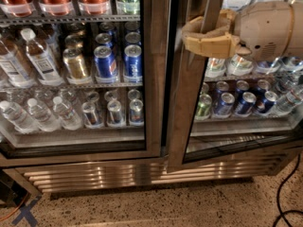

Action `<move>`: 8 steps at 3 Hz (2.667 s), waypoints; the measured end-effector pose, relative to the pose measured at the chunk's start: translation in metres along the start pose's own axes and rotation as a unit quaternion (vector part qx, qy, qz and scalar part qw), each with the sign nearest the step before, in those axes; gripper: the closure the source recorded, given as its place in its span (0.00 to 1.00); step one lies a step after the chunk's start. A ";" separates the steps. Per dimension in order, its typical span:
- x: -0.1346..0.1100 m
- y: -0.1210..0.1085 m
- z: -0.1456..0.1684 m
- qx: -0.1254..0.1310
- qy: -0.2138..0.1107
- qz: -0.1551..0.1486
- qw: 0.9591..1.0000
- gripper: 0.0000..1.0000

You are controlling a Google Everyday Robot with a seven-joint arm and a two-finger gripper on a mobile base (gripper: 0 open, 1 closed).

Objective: Open right fridge door

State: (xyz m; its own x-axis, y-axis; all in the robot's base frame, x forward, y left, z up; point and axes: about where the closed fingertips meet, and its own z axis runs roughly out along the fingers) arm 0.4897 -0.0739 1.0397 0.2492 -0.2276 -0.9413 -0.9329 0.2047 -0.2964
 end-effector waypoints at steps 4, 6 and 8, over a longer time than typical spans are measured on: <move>-0.009 0.016 -0.011 0.019 0.014 0.011 1.000 1.00; -0.012 0.022 -0.019 0.028 0.021 0.015 0.999 1.00; -0.017 0.027 -0.021 0.031 0.026 0.019 0.999 1.00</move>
Offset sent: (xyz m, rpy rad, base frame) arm -0.1321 0.0263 0.0288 -0.0731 0.1050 -0.3110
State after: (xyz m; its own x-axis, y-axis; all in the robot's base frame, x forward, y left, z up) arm 0.4544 -0.0843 1.0512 0.1985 -0.2677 -0.9428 -0.9234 0.2714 -0.2714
